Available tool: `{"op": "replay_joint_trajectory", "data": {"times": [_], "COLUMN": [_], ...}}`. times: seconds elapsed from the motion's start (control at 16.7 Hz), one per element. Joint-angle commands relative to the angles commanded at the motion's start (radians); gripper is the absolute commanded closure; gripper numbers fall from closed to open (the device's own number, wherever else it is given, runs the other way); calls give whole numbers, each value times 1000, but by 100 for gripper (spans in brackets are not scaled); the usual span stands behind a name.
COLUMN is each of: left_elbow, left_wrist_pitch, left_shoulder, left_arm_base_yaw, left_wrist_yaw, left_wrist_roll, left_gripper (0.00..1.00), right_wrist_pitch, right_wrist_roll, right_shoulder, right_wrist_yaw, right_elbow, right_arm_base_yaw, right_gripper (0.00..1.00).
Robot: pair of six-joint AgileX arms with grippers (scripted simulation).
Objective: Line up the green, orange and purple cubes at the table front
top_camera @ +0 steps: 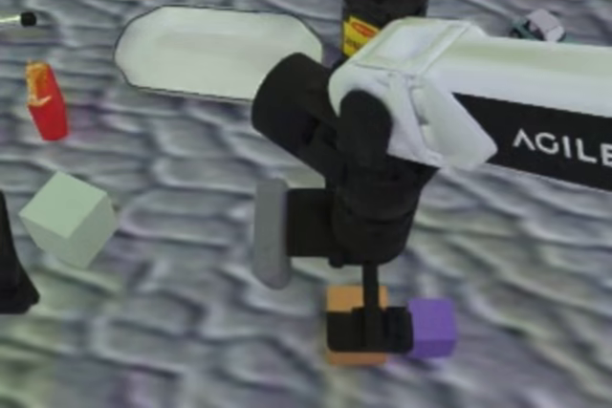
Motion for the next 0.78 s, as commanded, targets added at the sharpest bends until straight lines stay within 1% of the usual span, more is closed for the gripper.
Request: {"op": "replay_joint_trajectory", "data": {"times": [0.18, 0.36, 0.6, 0.78], "left_elbow": [108, 274, 542, 746], "left_wrist_pitch": [-79, -201, -411, -580], "left_shoulder": [115, 317, 702, 1019], "left_arm_base_yaw": [-8, -17, -30, -41], "left_wrist_yaw": [3, 2, 0, -1], "left_wrist_roll": [30, 76, 153, 215], "left_gripper": [0, 0, 0, 0], "right_wrist_pitch": [87, 220, 435, 602], "right_wrist_roll": [40, 107, 232, 344], "right_shoulder": [-125, -344, -737, -1057], "right_wrist_yaw": [-14, -31, -50, -55], "right_elbow": [-92, -243, -528, -780], "right_arm_base_yaw": [-63, -160, -328, -467], "right_gripper": [0, 0, 0, 0]}}
